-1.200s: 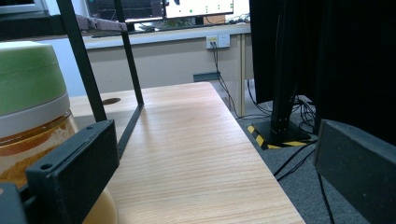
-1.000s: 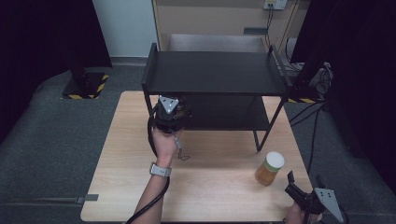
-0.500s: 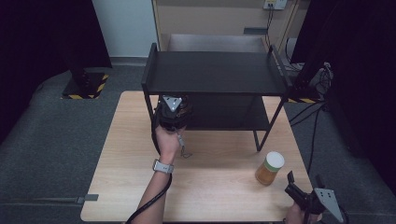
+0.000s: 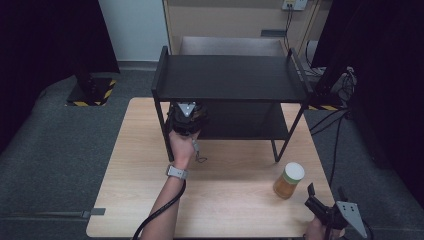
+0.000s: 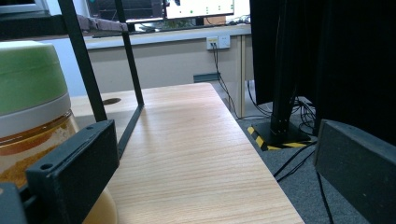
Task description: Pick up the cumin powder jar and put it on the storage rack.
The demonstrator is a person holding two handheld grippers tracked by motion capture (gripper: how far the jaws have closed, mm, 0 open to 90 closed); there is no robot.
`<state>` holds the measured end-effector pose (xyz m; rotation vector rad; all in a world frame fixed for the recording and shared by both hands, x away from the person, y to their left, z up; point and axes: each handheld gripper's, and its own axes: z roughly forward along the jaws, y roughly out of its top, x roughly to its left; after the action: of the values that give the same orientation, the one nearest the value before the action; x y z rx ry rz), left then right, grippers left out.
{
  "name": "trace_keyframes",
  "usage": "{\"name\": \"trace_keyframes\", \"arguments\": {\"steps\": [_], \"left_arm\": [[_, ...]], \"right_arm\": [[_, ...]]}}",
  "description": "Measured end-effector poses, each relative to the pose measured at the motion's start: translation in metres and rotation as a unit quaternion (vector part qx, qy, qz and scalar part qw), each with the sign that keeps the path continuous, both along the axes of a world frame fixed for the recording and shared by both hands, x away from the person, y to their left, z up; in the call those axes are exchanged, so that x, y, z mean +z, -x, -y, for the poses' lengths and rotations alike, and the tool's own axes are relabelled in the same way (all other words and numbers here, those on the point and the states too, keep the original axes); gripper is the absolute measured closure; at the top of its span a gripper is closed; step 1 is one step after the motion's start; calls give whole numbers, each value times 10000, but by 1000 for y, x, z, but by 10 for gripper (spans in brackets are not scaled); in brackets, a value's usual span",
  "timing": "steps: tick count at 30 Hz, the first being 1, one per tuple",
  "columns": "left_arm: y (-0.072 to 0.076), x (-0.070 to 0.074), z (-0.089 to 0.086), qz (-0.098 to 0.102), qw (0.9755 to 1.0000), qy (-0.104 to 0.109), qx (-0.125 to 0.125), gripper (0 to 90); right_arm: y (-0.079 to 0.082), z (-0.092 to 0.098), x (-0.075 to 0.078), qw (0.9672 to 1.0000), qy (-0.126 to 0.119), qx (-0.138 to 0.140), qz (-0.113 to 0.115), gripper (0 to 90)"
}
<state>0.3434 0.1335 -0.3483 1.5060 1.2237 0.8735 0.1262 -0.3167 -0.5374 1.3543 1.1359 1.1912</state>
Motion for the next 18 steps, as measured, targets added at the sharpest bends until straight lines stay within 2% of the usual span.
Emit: {"name": "trace_keyframes", "arguments": {"steps": [1,4,6,8,9,12,16,17,18], "left_arm": [[-2,1,-2,16,9999,-145,-26,295],[-6,-4,-4,131,9997,-209,-7,295],[-9,-3,-7,149,9992,-379,-65,294],[-12,-1,-9,121,9988,-458,-127,294],[-14,4,-13,90,9969,-745,-232,294],[-15,6,-14,79,9957,-891,-246,294],[-14,4,-13,107,9960,-854,-228,293],[-12,-2,-4,109,9993,-352,-83,291],[-12,-5,-1,107,9997,-200,-43,276]], "right_arm": [[0,0,0,10000,0,-3,1,7],[0,0,0,10000,5,3,-4,7],[0,0,0,10000,-1,6,1,7],[0,0,0,10000,-1,8,-2,7],[0,0,0,10000,4,9,-6,7],[0,0,0,10000,15,8,-10,7],[0,0,0,10000,5,3,-7,7],[0,0,0,10000,8,5,-10,7],[0,0,0,10000,14,4,-10,7]]}}
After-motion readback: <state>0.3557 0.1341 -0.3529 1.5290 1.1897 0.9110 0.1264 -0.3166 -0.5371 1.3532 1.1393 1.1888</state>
